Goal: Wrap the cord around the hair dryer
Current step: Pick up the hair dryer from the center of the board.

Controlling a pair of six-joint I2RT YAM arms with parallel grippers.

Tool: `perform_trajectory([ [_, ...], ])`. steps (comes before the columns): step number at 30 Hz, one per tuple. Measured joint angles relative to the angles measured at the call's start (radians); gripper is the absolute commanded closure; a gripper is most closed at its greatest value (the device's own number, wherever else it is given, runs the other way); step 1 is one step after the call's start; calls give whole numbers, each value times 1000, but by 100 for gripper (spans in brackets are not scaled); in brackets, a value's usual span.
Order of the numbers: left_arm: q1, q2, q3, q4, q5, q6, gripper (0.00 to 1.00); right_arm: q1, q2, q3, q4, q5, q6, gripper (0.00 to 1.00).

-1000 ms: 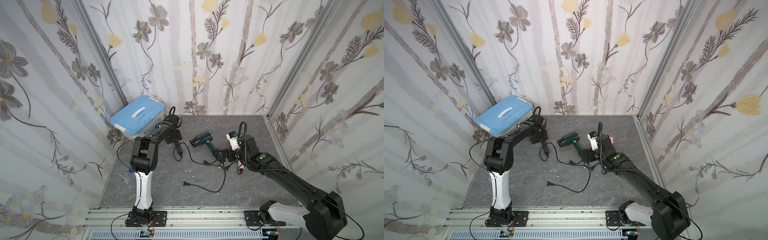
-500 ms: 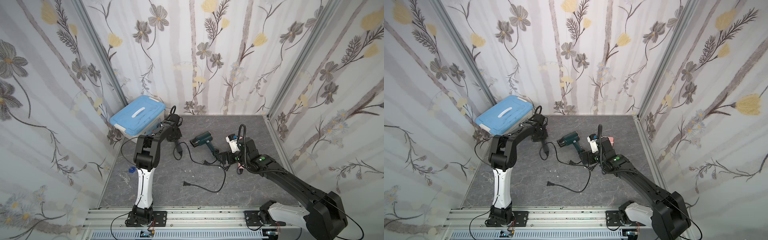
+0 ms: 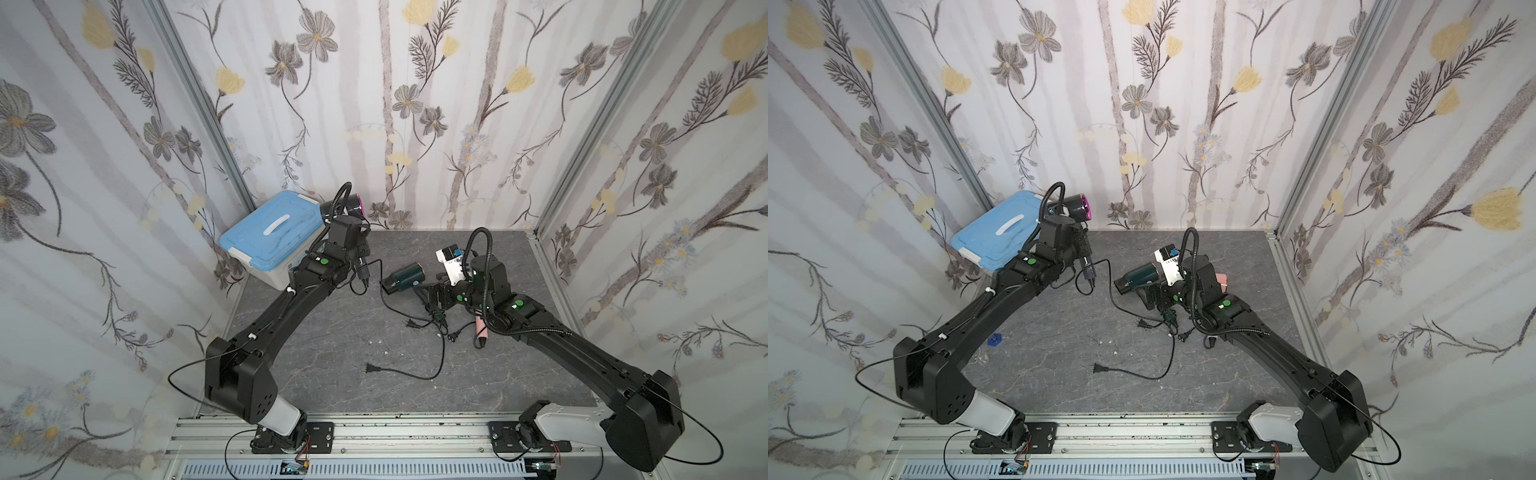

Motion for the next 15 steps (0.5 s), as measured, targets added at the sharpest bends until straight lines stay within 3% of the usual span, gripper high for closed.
perform_trajectory([
  [7,-24,-187,-135,158,76,50,100,3,23,113,122,-115,-24,1],
  [15,-44,-281,-172,286,228,66,100,5,147,248,163,-262,-24,17],
])
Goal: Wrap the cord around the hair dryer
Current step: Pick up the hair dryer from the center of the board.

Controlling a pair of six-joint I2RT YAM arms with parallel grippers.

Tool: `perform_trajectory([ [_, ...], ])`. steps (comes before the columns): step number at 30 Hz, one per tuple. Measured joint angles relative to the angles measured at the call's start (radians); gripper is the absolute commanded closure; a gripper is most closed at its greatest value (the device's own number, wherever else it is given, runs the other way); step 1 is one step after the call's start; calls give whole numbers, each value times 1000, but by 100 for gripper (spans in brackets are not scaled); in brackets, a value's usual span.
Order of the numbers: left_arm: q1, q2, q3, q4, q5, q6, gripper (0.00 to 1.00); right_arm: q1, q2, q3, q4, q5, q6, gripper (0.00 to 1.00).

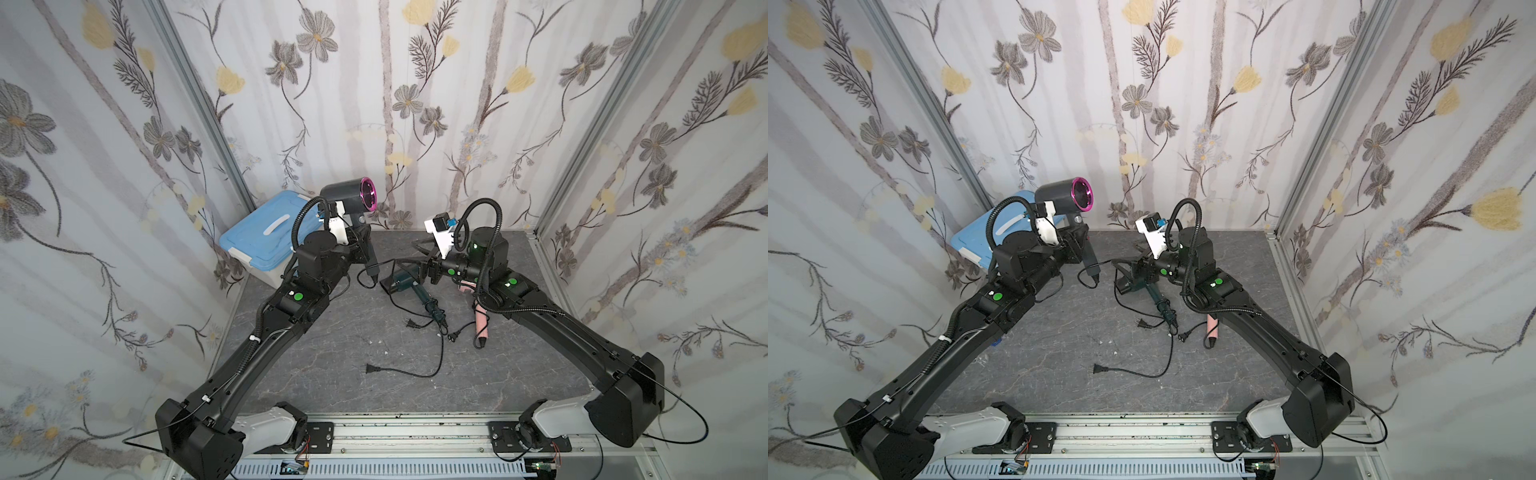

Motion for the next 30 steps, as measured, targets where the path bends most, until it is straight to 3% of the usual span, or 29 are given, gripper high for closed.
perform_trajectory([
  [13,-54,27,-21,67,108,-12,100,24,153,87,8,-158,37,41],
  [19,-73,32,-21,67,139,-4,100,31,176,99,16,-201,77,74],
  [22,-74,36,-21,67,147,8,100,29,176,99,14,-208,87,99],
  [25,-74,39,-21,69,153,11,100,28,176,98,13,-209,90,100],
  [28,-74,49,-16,66,163,14,76,25,175,88,17,-209,90,100],
  [30,-74,51,-14,58,172,15,50,21,172,77,21,-213,90,100],
])
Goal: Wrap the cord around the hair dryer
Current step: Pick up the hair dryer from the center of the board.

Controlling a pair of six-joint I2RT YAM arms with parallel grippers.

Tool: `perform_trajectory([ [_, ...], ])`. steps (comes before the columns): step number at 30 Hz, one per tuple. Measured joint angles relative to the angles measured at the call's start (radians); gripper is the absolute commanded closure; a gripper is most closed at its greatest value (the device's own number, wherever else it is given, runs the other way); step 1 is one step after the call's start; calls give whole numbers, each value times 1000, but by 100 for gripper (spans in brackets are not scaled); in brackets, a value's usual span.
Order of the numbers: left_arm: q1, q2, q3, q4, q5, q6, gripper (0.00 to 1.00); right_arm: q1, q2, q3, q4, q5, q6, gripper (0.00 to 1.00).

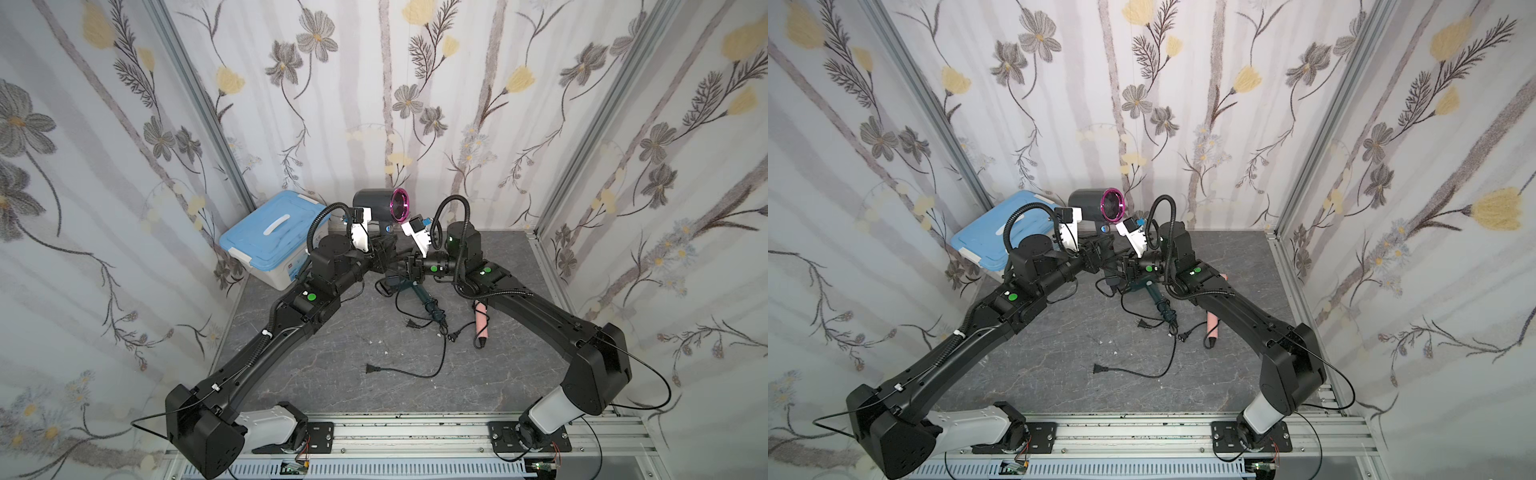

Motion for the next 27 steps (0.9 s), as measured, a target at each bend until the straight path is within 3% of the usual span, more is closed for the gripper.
perform_trajectory([
  [3,-3,-6,6,3,33,-1,12,-8,-11,-18,6,-2,0,100],
  [4,-5,-14,6,4,42,-1,3,-11,-16,-23,4,-3,0,100],
  [5,-7,-25,6,6,44,-1,0,-18,-24,-27,3,-1,0,100],
  [11,-5,-109,-31,9,35,3,0,-68,-85,-27,4,69,5,100],
  [17,-5,-188,-195,24,25,-2,0,-108,-135,-28,37,142,47,100],
  [22,-5,-166,-299,51,92,-32,0,-111,-144,-27,107,173,110,100],
  [27,0,-113,-317,117,183,-54,0,-100,-149,-17,157,173,151,100],
])
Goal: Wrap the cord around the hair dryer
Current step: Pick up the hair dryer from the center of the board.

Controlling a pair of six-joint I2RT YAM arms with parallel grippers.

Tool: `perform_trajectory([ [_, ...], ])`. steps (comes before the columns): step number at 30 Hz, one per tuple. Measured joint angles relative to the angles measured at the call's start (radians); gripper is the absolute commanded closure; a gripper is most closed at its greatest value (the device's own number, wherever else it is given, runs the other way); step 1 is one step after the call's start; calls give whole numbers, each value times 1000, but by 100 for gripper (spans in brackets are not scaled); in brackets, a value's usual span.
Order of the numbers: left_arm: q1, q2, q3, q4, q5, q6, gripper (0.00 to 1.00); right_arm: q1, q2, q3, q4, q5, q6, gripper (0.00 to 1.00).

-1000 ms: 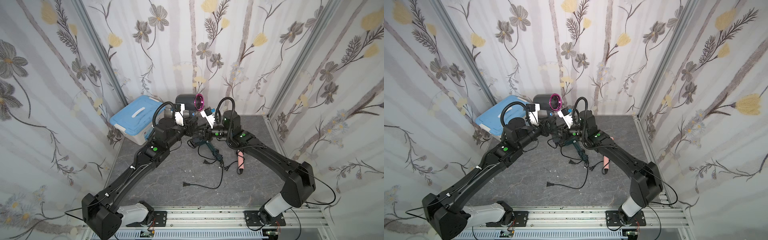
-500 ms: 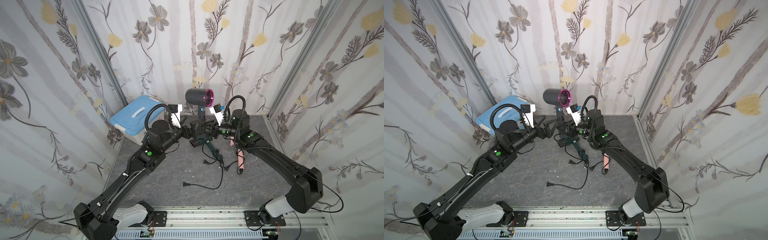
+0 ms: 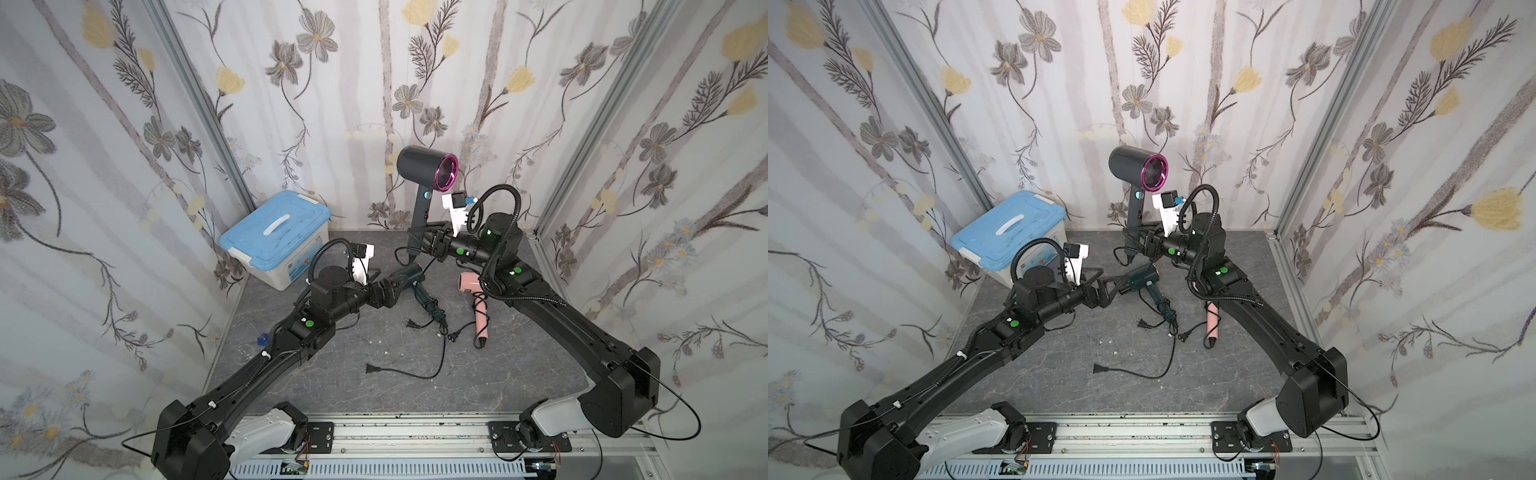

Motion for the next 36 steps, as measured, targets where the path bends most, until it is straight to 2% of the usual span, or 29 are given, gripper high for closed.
perform_trajectory([
  [13,-27,245,-26,291,204,-138,0,10,-44,27,138,2,85,100],
  [14,-35,256,-18,300,217,-142,6,10,-43,31,143,5,85,100],
  [15,-45,266,-4,304,230,-150,18,10,-42,34,147,6,85,100],
  [16,-54,277,13,307,243,-153,37,9,-41,35,150,8,85,100],
  [18,-66,293,39,310,261,-147,90,7,-40,35,145,9,85,100],
  [19,-68,296,48,307,273,-140,100,3,-42,35,140,9,85,100],
  [23,-64,257,50,211,236,-92,100,-42,-87,36,74,13,55,100],
  [30,-27,31,4,-7,110,40,100,-198,-175,119,-93,35,-85,100],
  [33,-3,-26,0,-84,60,91,100,-232,-177,139,-153,46,-138,100],
  [34,8,-39,0,-111,42,109,94,-242,-177,140,-177,50,-155,100],
  [35,18,-47,1,-132,25,123,78,-250,-177,142,-199,51,-168,100],
  [36,34,-51,3,-159,2,135,50,-261,-177,146,-224,56,-183,100],
])
